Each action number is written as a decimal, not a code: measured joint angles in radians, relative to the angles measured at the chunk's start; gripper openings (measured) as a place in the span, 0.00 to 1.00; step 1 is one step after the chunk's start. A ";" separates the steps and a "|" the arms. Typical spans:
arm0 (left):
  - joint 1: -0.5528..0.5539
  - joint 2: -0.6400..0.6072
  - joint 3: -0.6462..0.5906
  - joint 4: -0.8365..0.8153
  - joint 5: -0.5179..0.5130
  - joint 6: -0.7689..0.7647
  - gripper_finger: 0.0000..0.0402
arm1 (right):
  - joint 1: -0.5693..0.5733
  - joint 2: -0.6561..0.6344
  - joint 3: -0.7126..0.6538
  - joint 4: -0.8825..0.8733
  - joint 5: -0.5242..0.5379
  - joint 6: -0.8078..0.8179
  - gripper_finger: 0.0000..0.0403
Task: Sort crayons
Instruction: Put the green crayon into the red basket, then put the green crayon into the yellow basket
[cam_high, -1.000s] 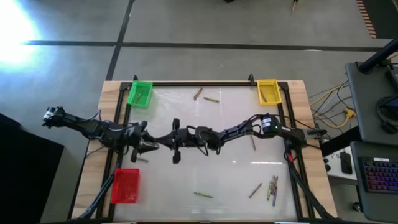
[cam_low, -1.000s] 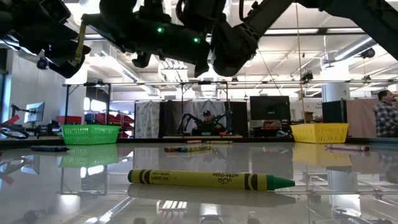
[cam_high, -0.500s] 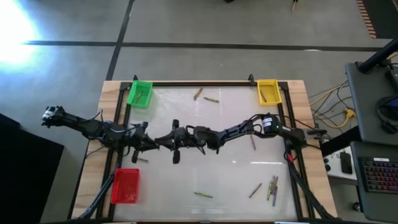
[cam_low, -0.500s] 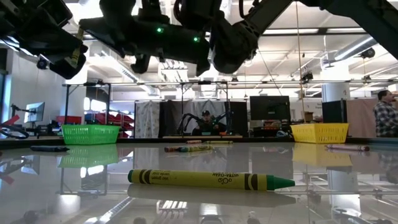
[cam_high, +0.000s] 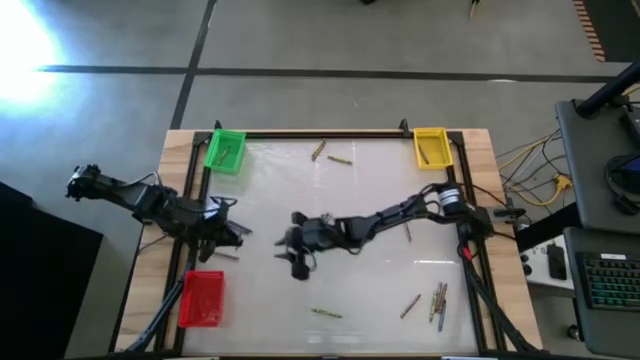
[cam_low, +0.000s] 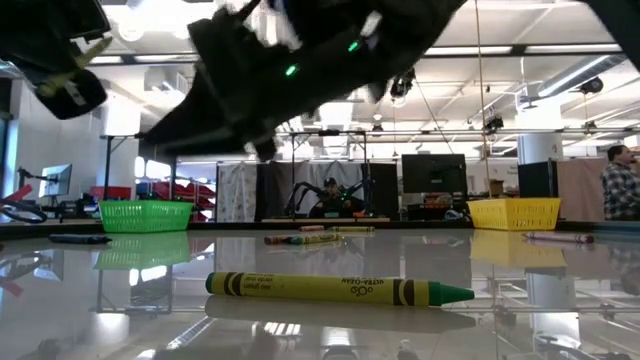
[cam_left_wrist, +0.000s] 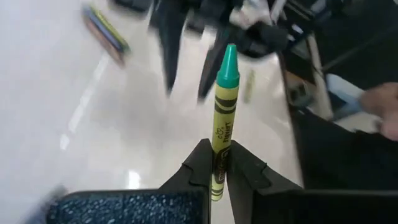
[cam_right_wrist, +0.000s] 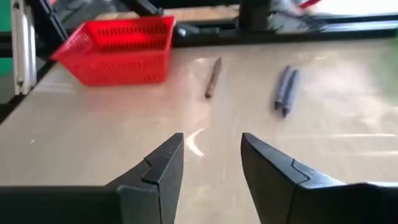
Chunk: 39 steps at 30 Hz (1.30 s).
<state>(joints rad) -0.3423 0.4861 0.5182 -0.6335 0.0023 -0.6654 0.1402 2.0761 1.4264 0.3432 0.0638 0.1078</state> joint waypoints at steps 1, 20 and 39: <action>-0.011 0.014 0.014 -0.015 0.016 -0.026 0.01 | 0.013 -0.027 -0.032 0.004 0.052 0.001 0.38; -0.528 0.369 0.046 -0.069 0.200 -0.692 0.04 | 0.028 -0.419 -0.443 0.043 0.281 0.121 0.38; -0.558 0.554 0.031 -0.086 0.264 -0.709 0.32 | 0.130 -0.535 -0.486 -0.206 0.512 0.183 0.32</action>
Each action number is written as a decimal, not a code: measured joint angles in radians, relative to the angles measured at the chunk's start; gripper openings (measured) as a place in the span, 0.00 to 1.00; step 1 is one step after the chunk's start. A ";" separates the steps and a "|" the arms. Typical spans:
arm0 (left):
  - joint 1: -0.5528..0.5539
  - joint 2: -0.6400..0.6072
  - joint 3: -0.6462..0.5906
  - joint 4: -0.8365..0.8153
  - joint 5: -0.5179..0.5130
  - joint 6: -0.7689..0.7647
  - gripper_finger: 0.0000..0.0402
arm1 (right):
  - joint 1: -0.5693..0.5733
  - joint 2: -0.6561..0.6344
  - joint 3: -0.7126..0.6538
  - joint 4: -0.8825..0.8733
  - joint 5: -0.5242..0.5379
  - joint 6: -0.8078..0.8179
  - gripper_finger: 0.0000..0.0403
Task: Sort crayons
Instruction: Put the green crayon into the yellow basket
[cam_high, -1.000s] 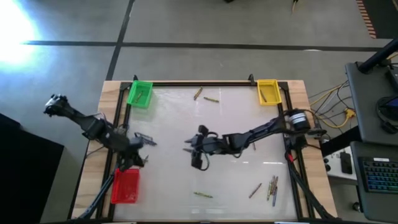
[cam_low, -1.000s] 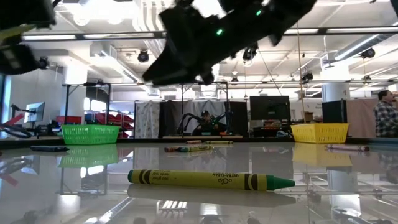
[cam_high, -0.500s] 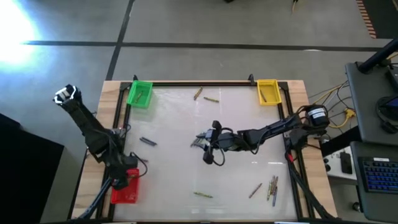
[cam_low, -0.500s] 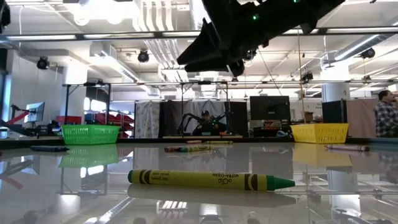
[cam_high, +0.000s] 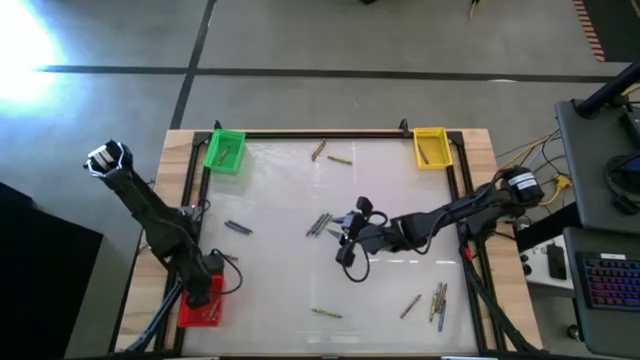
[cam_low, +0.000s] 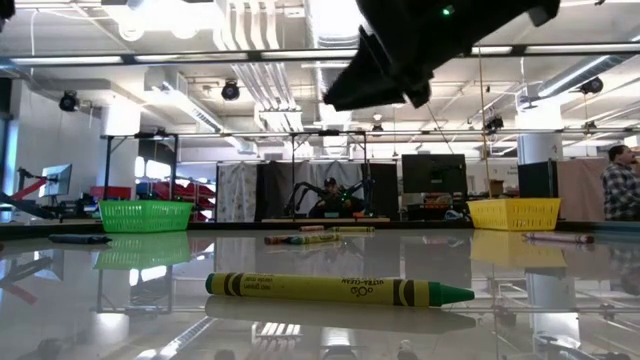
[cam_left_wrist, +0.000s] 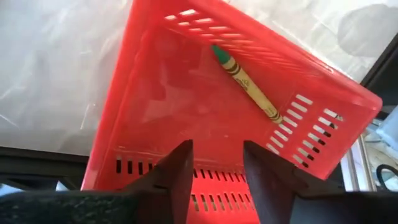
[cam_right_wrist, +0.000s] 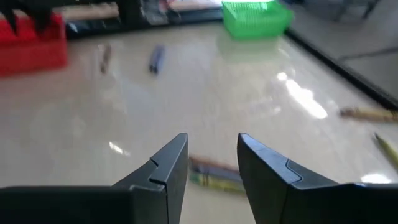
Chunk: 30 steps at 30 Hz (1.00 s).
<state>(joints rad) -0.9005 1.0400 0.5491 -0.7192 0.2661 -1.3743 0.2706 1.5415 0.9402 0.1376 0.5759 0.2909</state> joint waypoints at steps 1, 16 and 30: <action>0.000 -0.005 0.009 -0.002 0.002 0.003 0.32 | 0.005 -0.006 -0.001 -0.039 0.001 0.019 0.32; 0.000 -0.015 0.375 0.006 -0.709 0.703 0.34 | 0.120 0.021 -0.002 -0.123 -0.073 0.105 0.24; 0.098 0.294 0.407 0.054 -1.026 0.944 0.34 | 0.034 0.294 0.072 0.169 -0.136 0.117 0.24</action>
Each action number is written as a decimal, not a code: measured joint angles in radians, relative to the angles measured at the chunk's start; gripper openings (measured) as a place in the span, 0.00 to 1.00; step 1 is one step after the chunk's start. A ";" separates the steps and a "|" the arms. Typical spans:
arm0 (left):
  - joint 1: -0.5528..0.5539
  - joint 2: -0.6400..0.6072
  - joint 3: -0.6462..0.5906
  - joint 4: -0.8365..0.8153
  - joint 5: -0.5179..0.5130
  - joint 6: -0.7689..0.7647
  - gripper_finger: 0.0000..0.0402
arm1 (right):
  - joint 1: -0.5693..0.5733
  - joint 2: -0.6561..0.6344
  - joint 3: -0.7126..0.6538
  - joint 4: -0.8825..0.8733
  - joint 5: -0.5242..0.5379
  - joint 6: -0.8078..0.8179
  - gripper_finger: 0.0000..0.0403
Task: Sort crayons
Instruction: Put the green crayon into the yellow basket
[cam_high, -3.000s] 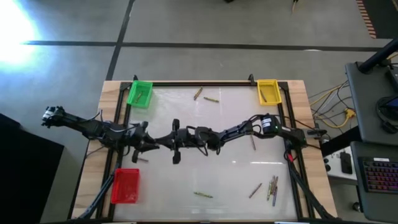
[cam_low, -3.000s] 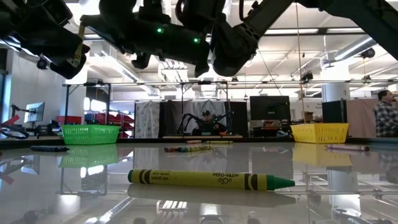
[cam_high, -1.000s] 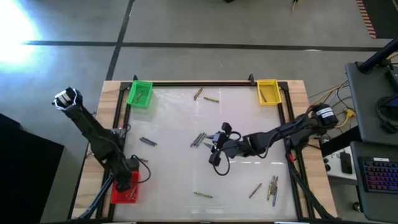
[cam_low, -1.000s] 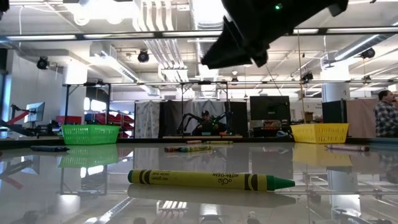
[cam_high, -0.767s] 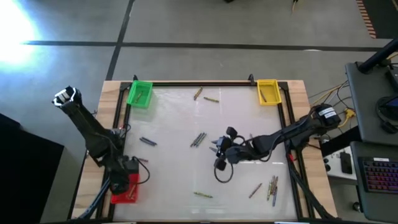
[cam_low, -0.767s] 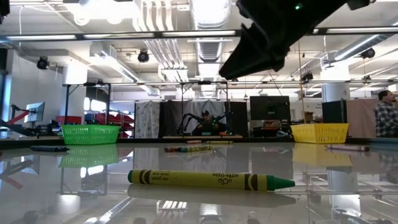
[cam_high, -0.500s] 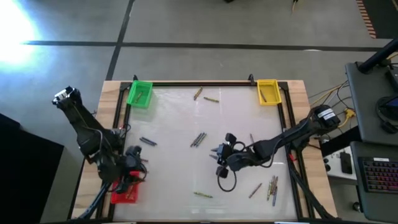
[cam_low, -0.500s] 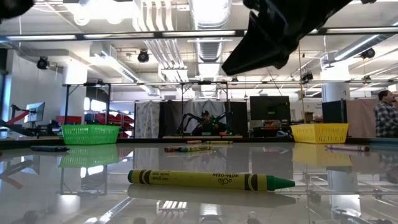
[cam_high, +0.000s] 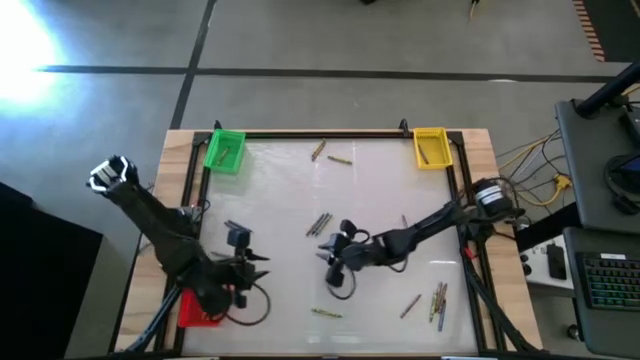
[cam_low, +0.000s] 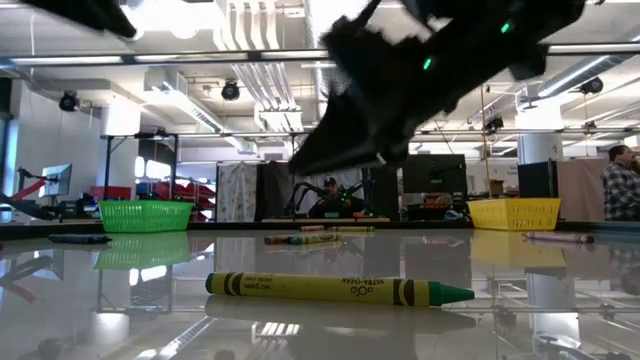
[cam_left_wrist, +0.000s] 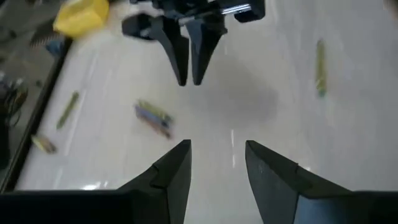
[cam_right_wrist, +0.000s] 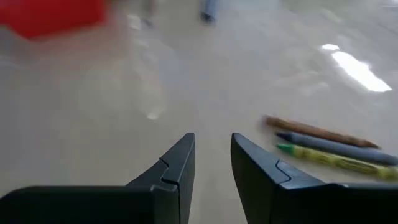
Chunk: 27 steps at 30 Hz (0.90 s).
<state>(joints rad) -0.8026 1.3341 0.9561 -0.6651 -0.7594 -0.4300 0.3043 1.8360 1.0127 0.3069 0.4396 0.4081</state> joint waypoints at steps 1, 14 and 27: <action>0.014 0.013 -0.010 0.002 0.025 -0.006 0.33 | -0.004 0.025 0.025 -0.036 0.031 0.000 0.24; 0.155 -0.018 -0.260 0.343 0.212 -0.040 0.19 | -0.066 0.143 0.418 -0.758 0.027 -0.164 0.38; 0.159 -0.011 -0.410 0.682 0.146 0.011 0.19 | 0.039 0.111 0.442 -0.764 -0.431 -0.008 0.44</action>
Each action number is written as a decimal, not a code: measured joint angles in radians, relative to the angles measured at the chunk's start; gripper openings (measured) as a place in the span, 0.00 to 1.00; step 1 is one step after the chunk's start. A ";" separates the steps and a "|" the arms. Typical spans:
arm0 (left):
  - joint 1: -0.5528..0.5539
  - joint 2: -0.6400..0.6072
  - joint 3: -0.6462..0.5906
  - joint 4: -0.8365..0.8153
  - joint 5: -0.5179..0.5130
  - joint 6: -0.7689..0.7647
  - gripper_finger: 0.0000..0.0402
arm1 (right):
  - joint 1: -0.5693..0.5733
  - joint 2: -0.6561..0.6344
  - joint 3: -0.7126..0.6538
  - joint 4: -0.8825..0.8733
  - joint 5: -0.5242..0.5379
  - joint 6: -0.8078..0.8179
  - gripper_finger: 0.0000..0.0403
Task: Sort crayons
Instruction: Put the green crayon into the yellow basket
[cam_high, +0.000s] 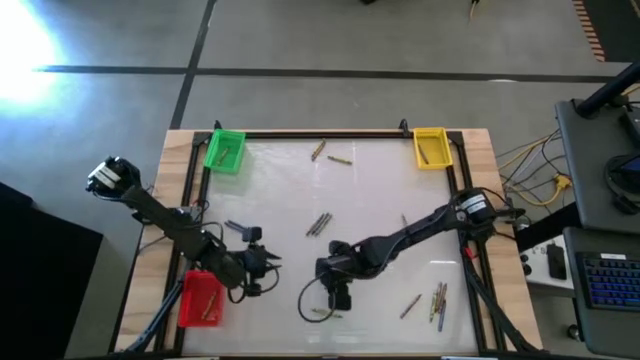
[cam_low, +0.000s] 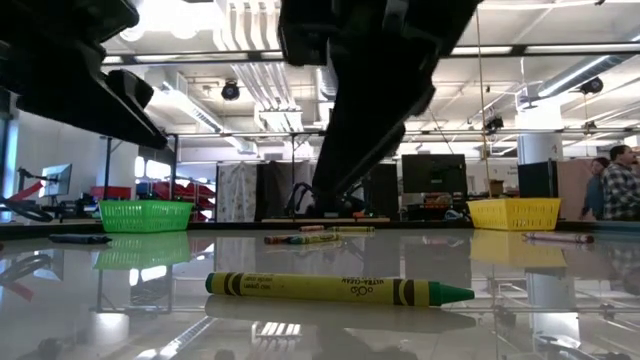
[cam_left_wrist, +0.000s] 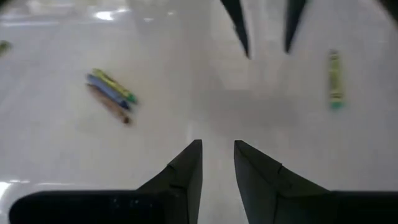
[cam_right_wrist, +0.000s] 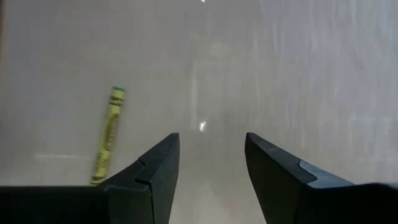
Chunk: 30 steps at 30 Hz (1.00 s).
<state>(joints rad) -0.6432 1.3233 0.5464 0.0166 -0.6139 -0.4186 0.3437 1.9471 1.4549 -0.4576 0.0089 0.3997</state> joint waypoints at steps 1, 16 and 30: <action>0.000 0.010 0.002 0.000 -0.017 0.010 0.19 | 0.009 0.002 -0.002 -0.003 0.012 0.011 0.44; 0.183 0.129 0.081 -0.114 -0.049 -0.085 0.19 | 0.105 0.063 0.025 0.152 -0.033 0.073 0.40; 0.231 0.196 0.174 -0.106 0.083 -0.019 0.19 | 0.143 0.395 0.542 -0.387 0.090 -0.025 0.34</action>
<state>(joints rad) -0.4122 1.5192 0.7200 -0.0890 -0.5312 -0.4374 0.4865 2.3418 1.9965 -0.8444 0.0990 0.3750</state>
